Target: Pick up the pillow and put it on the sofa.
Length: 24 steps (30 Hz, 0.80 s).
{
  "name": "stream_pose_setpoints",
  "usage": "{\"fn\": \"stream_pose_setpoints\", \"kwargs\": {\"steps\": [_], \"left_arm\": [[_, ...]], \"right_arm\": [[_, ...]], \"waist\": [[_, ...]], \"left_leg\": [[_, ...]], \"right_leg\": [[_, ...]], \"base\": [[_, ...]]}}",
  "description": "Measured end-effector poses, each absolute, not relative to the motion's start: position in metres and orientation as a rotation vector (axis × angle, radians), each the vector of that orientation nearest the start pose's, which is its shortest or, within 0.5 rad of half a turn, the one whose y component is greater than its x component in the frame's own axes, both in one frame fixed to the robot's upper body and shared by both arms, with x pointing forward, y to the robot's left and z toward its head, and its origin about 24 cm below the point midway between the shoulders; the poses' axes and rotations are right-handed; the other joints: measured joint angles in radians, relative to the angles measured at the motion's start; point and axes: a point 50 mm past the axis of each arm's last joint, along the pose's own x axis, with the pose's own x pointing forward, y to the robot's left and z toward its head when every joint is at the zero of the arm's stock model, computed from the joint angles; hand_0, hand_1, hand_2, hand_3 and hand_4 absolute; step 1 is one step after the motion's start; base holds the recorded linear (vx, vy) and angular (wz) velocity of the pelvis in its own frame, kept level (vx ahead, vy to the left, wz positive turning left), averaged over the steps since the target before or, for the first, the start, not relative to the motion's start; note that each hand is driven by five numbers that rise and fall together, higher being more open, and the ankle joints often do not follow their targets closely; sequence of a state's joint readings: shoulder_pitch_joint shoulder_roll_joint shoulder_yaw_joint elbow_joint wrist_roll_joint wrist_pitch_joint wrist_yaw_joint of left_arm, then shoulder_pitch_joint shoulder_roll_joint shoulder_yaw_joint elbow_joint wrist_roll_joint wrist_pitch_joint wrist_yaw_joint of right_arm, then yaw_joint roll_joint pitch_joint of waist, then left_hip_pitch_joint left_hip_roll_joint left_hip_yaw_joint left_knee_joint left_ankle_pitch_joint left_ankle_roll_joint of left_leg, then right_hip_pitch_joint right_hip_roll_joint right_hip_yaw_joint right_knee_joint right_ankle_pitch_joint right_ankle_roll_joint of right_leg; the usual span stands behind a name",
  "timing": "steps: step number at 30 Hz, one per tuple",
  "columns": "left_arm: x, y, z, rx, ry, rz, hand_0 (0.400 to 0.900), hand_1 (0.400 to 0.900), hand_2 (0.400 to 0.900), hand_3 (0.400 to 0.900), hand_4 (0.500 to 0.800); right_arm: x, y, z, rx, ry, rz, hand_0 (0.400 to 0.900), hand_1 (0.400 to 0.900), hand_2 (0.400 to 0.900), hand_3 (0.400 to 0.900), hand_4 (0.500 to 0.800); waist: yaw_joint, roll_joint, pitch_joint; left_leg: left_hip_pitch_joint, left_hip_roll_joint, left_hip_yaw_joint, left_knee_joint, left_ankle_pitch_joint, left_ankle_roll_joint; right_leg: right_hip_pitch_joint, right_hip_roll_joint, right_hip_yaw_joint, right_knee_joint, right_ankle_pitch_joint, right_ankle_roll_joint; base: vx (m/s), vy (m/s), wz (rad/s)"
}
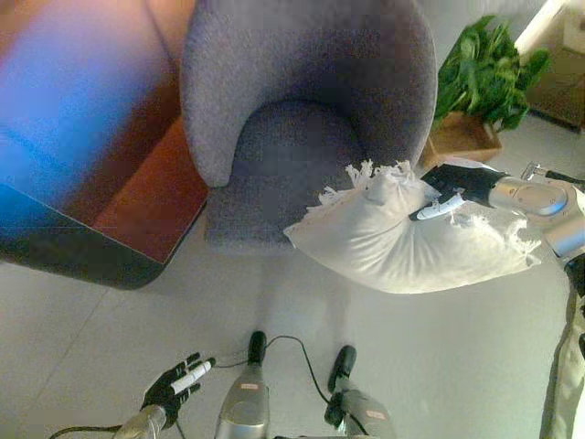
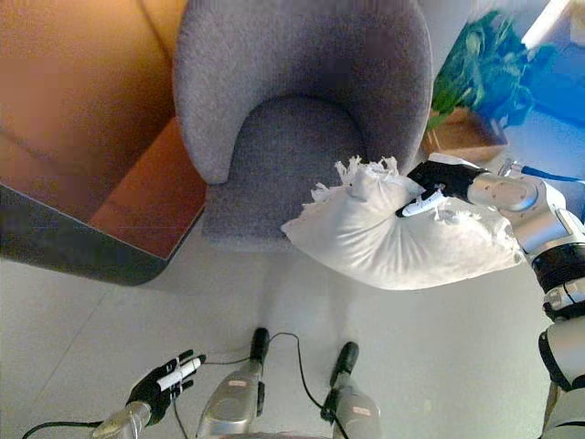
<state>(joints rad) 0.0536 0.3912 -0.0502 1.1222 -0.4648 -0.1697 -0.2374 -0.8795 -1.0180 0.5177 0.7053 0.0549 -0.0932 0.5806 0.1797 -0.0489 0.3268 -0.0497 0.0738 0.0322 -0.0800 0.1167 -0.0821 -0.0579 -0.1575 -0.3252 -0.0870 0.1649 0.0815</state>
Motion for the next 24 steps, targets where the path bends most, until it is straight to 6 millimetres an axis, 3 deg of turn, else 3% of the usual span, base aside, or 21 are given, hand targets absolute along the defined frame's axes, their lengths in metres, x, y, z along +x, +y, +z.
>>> {"fn": "stream_pose_setpoints", "kwargs": {"steps": [8,14,19,24], "left_arm": [[0.075,0.287,-0.142,-0.079,1.038,0.260,0.900,0.900,0.900,0.900,0.800],[0.069,0.282,-0.145,-0.059,1.070,0.258,0.900,0.900,0.900,0.900,0.800],[0.061,0.283,-0.147,-0.053,1.103,0.279,0.900,0.900,0.900,0.900,0.800],[0.053,0.284,-0.149,-0.053,1.127,0.289,0.900,0.900,0.900,0.900,0.800]], "right_arm": [[0.371,-0.286,0.215,-1.056,0.260,0.393,0.400,0.400,0.400,0.400,0.500],[0.382,-0.278,0.216,-0.985,0.314,0.361,0.400,0.400,0.400,0.400,0.500],[0.386,-0.280,0.206,-0.904,0.401,0.323,0.400,0.400,0.400,0.400,0.500],[0.382,-0.299,0.190,-0.809,0.514,0.227,0.400,0.400,0.400,0.400,0.500]], "waist": [[0.033,-0.046,-0.091],[0.072,-0.081,-0.139],[0.086,-0.089,-0.148],[0.126,-0.090,-0.148]], "left_leg": [[0.037,0.000,-0.026,0.000,-0.002,-0.001],[0.049,-0.001,-0.039,0.000,-0.005,-0.004],[0.048,-0.005,-0.066,0.000,-0.004,-0.004],[0.027,-0.007,-0.092,0.003,0.002,-0.003]], "right_leg": [[0.052,0.000,-0.021,0.000,-0.015,0.003],[0.073,-0.002,-0.041,0.000,-0.021,0.005],[0.089,-0.005,-0.064,0.001,-0.028,0.009],[0.086,-0.005,-0.092,0.001,-0.032,0.009]], "base": [[0.12,0.055,0.10],[0.11,0.046,0.13],[0.09,0.022,0.16],[0.01,-0.036,0.24]]}}
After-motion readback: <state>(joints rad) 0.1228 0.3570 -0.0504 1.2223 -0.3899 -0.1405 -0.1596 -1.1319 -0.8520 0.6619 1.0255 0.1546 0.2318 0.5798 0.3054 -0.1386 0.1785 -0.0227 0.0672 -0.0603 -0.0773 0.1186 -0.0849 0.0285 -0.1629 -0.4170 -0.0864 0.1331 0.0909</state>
